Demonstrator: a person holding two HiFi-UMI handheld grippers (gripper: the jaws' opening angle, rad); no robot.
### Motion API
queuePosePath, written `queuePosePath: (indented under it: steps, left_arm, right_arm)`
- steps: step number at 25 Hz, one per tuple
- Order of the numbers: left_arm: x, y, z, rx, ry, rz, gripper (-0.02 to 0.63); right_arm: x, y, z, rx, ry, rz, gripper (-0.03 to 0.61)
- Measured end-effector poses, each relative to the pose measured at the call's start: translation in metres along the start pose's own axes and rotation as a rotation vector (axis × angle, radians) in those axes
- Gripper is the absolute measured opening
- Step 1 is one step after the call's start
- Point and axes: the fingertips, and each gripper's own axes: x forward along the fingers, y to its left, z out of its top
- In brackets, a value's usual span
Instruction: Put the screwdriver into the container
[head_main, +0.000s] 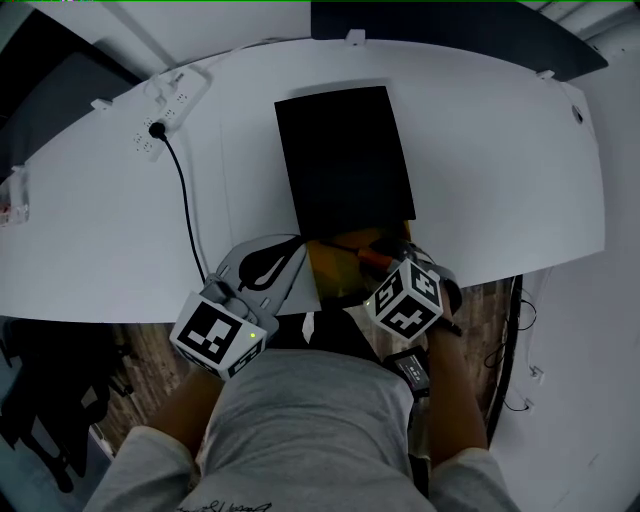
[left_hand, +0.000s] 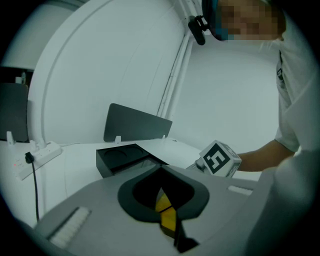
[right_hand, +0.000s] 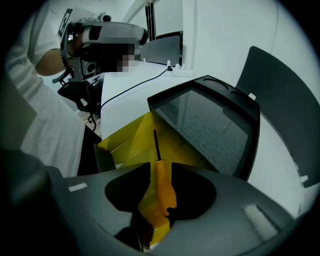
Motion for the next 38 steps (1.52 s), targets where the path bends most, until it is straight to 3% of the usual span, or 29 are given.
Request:
queuePosePath:
  steps: [8,15,22,31,38]
  left_arm:
    - [0.004,-0.018,0.014,0.042,0.001,-0.039,0.0]
    - [0.003,-0.037,0.024,0.057,-0.021,-0.065,0.0]
    - [-0.004,-0.052,0.034,0.087,-0.033,-0.092,0.0]
    - [-0.011,-0.053,0.045,0.084,-0.042,-0.078,0.0]
    - [-0.007,-0.062,0.053,0.118,-0.041,-0.094,0.0]
  right_arm:
    - [-0.039,-0.014,0.014,0.077,-0.156,-0.115,0.104]
    - [-0.073,-0.014,0.019,0.1,-0.265,-0.207,0.021]
    - [-0.116,-0.008,0.025,0.166,-0.396,-0.283,0.015]
    - [-0.181,-0.012,0.049,0.39,-0.741,-0.247,0.015]
    - [-0.192,-0.017,0.058,0.437,-0.796,-0.249,0.015]
